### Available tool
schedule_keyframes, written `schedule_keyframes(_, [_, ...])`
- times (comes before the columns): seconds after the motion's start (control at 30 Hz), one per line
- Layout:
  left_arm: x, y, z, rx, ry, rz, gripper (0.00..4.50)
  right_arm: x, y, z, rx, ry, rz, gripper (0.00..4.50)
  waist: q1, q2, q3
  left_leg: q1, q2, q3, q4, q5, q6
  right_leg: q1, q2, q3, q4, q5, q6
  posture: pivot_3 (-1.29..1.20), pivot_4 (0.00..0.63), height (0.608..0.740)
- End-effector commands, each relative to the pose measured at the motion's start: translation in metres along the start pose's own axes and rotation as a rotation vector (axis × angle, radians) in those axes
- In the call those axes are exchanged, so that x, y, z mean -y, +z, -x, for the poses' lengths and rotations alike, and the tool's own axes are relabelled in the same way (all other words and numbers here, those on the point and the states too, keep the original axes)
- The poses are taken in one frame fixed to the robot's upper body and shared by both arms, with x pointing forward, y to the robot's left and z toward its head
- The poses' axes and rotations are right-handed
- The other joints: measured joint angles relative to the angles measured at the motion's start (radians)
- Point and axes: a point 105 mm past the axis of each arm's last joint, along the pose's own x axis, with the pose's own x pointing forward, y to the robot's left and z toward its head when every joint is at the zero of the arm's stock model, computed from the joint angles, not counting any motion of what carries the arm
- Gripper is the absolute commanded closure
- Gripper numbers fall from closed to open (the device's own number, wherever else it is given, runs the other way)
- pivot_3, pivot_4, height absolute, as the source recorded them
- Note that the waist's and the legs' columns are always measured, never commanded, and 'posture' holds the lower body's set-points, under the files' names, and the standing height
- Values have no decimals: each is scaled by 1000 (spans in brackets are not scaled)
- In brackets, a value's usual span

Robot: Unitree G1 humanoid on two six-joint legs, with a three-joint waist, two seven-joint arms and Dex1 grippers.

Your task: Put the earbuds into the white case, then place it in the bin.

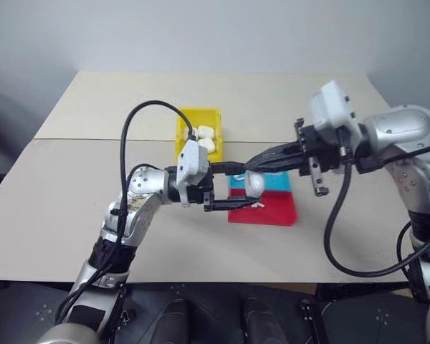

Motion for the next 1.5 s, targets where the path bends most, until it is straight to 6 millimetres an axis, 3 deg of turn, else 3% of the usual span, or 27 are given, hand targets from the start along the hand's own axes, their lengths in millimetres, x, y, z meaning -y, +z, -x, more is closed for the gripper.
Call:
schedule_keyframes(0.03, [-2, 16, 0, 60, 22, -52, 1741, 6, 24, 14, 64, -54, 68, 4473, 0, 0, 0, 0, 0, 0, 0, 0, 0, 0, 0, 0, 0, 0, 0, 0, 150, 740])
schedule_keyframes(0.17, [-11, 16, 5, 40, 82, -73, 1741, 15, 34, 24, 139, -149, 111, 4473, -2, 0, 0, 0, 0, 0, 0, 0, 0, 0, 0, 0, 0, 0, 0, 0, 150, 740])
schedule_keyframes(0.3, [-45, 10, 13, -112, 343, -140, 1741, 31, 44, 40, 243, -333, 90, 4473, 1, 0, 0, 0, 0, 0, 0, 0, 0, 0, 0, 0, 0, 0, 0, 0, 150, 740])
schedule_keyframes(0.4, [-91, 5, 21, -314, 630, -255, 1741, 41, 29, 48, 269, -471, -11, 4473, 8, 0, 0, 0, -1, -1, 1, 0, 0, 1, 0, 0, 0, 1, 1, 0, 150, 740])
schedule_keyframes(0.47, [-117, 11, 27, -326, 815, -308, 1741, 39, 15, 47, 265, -521, -62, 4473, 14, -1, -1, 0, -1, -2, 1, 0, 1, 2, 0, -1, -1, 2, 1, 0, 150, 740])
schedule_keyframes(0.6, [-142, 11, 40, -332, 1069, -330, 1741, 31, -1, 42, 273, -562, -130, 4473, 13, -1, -1, -3, -2, -1, 1, 0, 1, -1, -2, 0, -2, 2, 2, 0, 150, 740])
schedule_keyframes(0.77, [-152, -18, 47, -493, 1157, -350, 1741, 27, -19, 41, 229, -582, -191, 4473, 5, -1, -1, -3, -2, 0, 0, 0, 1, -2, -1, 0, -1, 2, 2, 0, 150, 740])
schedule_keyframes(0.9, [-163, -29, 49, -510, 1207, -298, 1741, 29, -25, 44, 213, -601, -223, 4473, 5, -1, -1, -2, -2, 0, 0, 1, 2, -1, -1, 0, -1, 3, 2, 0, 150, 740])
schedule_keyframes(1.03, [-166, -36, 38, -474, 1168, -214, 1741, 29, -28, 44, 206, -608, -233, 4473, 5, -1, -1, -3, -2, 0, 0, 1, 2, -1, -1, 0, -3, 4, 2, 0, 150, 740])
schedule_keyframes(1.13, [-164, -42, 34, -490, 1141, -199, 712, 29, -31, 44, 198, -615, -238, 4500, 4, -1, -1, -3, -2, 0, 0, 1, 2, -1, -2, 0, -3, 4, 3, 0, 150, 740])
schedule_keyframes(1.2, [-164, -42, 33, -483, 1152, -222, 84, 29, -32, 44, 193, -620, -240, 4500, 4, -1, -1, -3, -2, 0, 0, 1, 2, -1, -2, 0, -3, 4, 3, 0, 150, 740])
schedule_keyframes(1.37, [-162, -26, 37, -394, 1163, -291, 26, 27, -35, 46, 173, -627, -238, 4500, 4, -1, -1, -2, -2, 0, 0, 1, 2, 0, -1, 0, -2, 4, 3, 0, 150, 740])
schedule_keyframes(1.5, [-142, -5, 50, -143, 1018, -84, 26, 16, -45, 52, 83, -605, -218, 4500, 2, -1, -1, -3, -2, 1, 0, 1, 2, -1, -2, 1, -2, 4, 2, 0, 150, 740])
